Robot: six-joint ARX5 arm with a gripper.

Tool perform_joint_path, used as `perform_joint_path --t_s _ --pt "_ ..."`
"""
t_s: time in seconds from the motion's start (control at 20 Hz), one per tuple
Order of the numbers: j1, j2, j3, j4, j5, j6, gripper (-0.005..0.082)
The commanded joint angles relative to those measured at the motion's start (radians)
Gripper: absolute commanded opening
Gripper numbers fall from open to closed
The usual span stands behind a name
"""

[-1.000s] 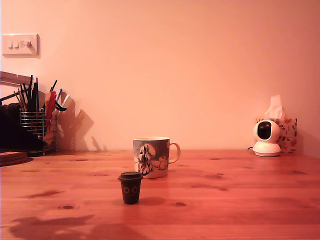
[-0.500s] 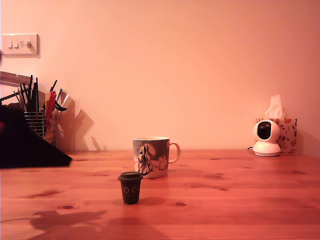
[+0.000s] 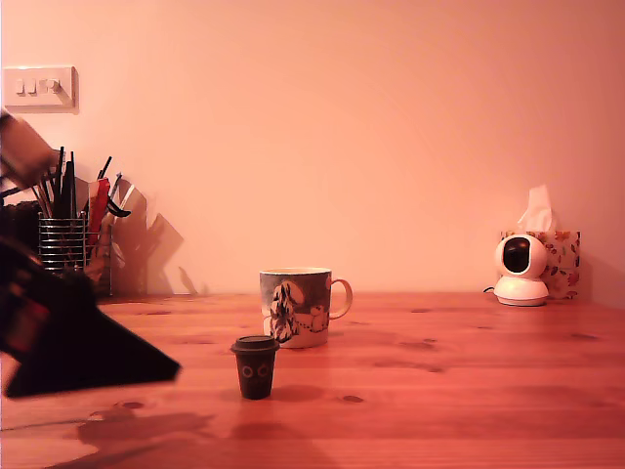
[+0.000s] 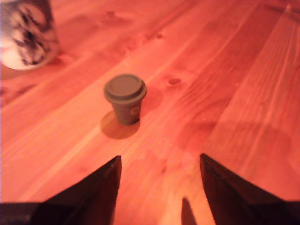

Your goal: Pick up the coffee capsules on the table and drop them inside the coffee cup

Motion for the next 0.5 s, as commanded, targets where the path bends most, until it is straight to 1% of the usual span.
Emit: perform_joint_path --t_s 0.0,0.15,0.2,0.3,0.45 --pt "-0.006 0.048 0.041 0.030 -0.002 0.010 0.0483" --pt "-0.022 0.126 0.101 0.035 -0.008 0.008 0.0484" --pt "-0.028 0.148 0.118 0.036 -0.024 0.005 0.0486" --pt "-0.032 0.193 0.152 0.036 -0.039 -0.012 0.0486" --pt "-0.040 0.255 0.205 0.035 -0.039 -0.013 0.0486"
